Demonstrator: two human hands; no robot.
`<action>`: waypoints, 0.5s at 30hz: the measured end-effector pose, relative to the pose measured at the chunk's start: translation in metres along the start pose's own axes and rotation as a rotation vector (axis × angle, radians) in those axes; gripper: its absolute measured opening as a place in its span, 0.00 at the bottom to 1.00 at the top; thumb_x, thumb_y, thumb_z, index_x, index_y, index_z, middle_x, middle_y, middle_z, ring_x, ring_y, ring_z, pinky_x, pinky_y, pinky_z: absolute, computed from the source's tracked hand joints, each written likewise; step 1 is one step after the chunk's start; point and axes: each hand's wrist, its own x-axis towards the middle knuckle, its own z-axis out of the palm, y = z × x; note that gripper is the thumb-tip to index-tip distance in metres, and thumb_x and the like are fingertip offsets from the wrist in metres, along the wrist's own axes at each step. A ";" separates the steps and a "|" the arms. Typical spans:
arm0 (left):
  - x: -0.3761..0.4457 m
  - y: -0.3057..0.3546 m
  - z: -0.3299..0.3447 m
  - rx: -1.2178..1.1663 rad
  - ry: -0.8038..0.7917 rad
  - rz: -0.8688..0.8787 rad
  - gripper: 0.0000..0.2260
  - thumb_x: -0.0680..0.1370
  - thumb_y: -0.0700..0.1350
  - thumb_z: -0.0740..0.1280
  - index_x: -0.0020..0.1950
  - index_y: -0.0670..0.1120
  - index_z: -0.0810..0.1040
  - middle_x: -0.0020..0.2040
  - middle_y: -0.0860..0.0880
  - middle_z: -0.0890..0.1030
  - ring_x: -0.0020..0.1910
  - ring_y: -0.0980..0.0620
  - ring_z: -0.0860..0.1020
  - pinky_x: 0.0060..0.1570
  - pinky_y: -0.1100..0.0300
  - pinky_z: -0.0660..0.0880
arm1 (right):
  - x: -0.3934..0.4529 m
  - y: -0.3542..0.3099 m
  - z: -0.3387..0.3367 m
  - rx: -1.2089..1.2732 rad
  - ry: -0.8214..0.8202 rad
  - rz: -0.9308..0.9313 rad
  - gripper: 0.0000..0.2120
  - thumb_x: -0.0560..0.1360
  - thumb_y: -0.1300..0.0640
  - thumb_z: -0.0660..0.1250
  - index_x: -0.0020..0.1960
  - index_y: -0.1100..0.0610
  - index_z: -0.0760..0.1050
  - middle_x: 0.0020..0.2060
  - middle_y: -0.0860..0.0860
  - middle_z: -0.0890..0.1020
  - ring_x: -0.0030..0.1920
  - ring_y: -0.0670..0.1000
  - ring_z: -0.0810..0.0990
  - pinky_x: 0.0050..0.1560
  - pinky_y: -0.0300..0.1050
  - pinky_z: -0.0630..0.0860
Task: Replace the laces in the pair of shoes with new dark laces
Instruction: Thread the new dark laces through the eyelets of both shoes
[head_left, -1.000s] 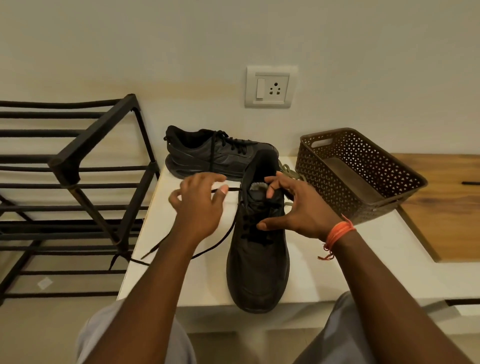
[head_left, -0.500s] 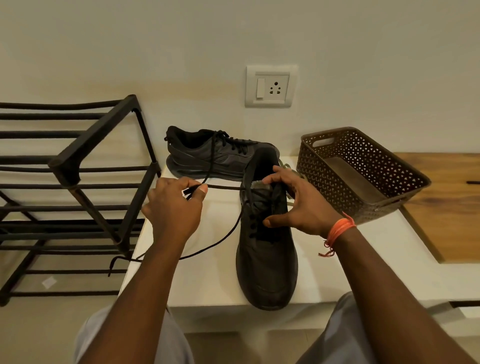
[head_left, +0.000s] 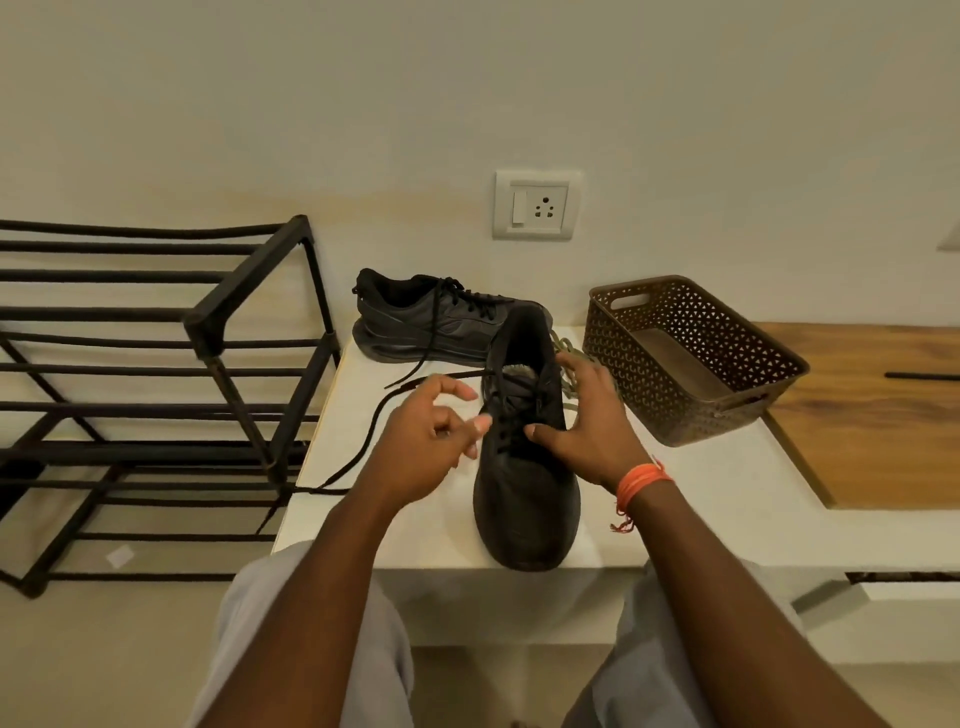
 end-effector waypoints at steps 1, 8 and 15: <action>-0.007 0.006 -0.002 -0.168 0.042 0.076 0.07 0.79 0.44 0.66 0.57 0.49 0.75 0.35 0.48 0.83 0.35 0.54 0.80 0.44 0.58 0.78 | -0.011 -0.007 0.002 0.032 0.108 -0.028 0.30 0.67 0.57 0.77 0.66 0.53 0.69 0.64 0.53 0.70 0.61 0.50 0.72 0.61 0.41 0.69; -0.044 0.005 -0.001 -0.550 -0.183 0.281 0.17 0.83 0.40 0.52 0.71 0.45 0.70 0.66 0.51 0.77 0.70 0.55 0.70 0.69 0.63 0.63 | -0.084 -0.034 0.041 0.727 -0.419 -0.004 0.25 0.71 0.62 0.74 0.66 0.56 0.73 0.62 0.52 0.78 0.59 0.49 0.79 0.59 0.45 0.77; -0.040 0.007 0.008 -0.513 0.383 -0.010 0.10 0.80 0.38 0.63 0.56 0.49 0.81 0.51 0.54 0.85 0.54 0.60 0.80 0.54 0.67 0.75 | -0.084 -0.031 0.035 0.637 -0.326 -0.045 0.10 0.80 0.56 0.63 0.45 0.61 0.76 0.30 0.53 0.78 0.29 0.46 0.76 0.34 0.38 0.75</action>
